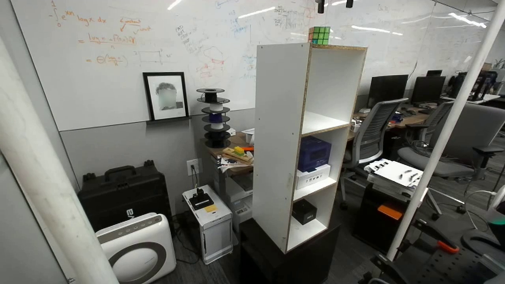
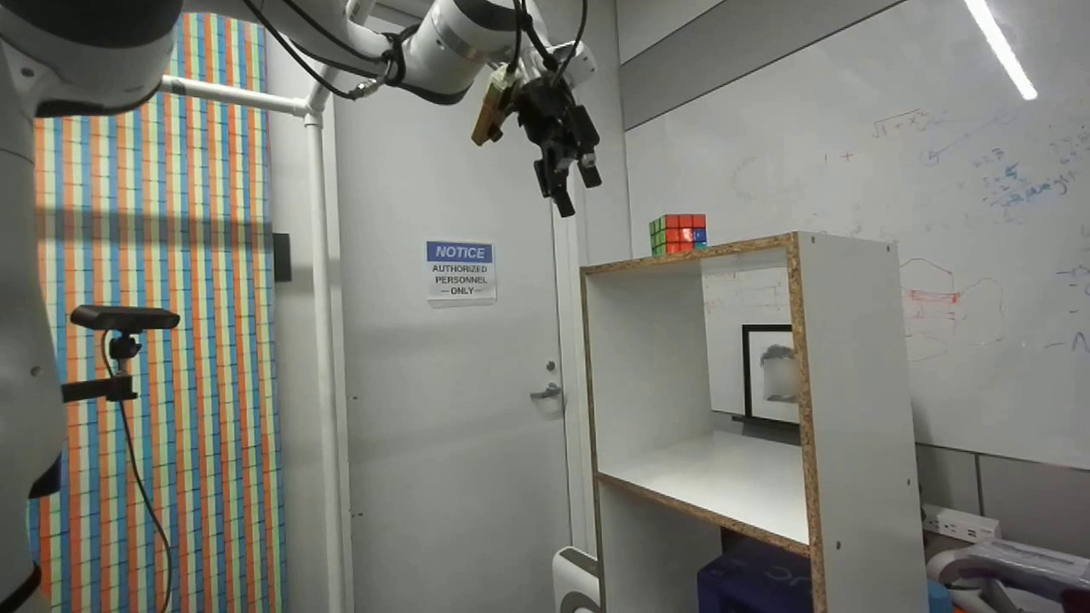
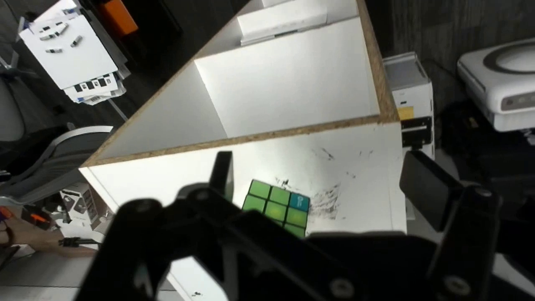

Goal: Put the rubix cube on top of the shelf

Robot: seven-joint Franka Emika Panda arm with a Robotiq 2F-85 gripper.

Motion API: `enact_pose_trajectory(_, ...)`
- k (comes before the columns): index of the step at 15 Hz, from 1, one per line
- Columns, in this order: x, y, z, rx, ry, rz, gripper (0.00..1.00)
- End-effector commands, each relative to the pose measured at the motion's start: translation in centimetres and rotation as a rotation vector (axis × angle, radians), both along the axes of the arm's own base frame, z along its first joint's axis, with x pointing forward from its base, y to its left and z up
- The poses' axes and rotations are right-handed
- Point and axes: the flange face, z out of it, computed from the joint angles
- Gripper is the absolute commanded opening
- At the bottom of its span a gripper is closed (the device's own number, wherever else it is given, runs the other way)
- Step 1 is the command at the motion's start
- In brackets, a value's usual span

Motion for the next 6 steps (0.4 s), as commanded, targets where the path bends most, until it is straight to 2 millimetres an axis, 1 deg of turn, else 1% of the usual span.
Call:
enact_pose_trajectory(1, -4.1, -0.4, -1.2, 0.0, 0.103, 0.088, 1.0)
enact_pose_trajectory(2, -4.5, -1.2, -2.7, 0.009, 0.154, 0.074, 1.0)
enact_pose_trajectory(3, -2.7, 0.0, -1.1, -0.005, 0.099, 0.054, 1.0)
enact_pose_trajectory(5, -3.5, -0.8, -2.7, -0.003, 0.145, 0.054, 1.0)
enact_pose_trajectory(6, -3.6, -1.1, -3.0, -0.003, 0.155, 0.053, 1.0)
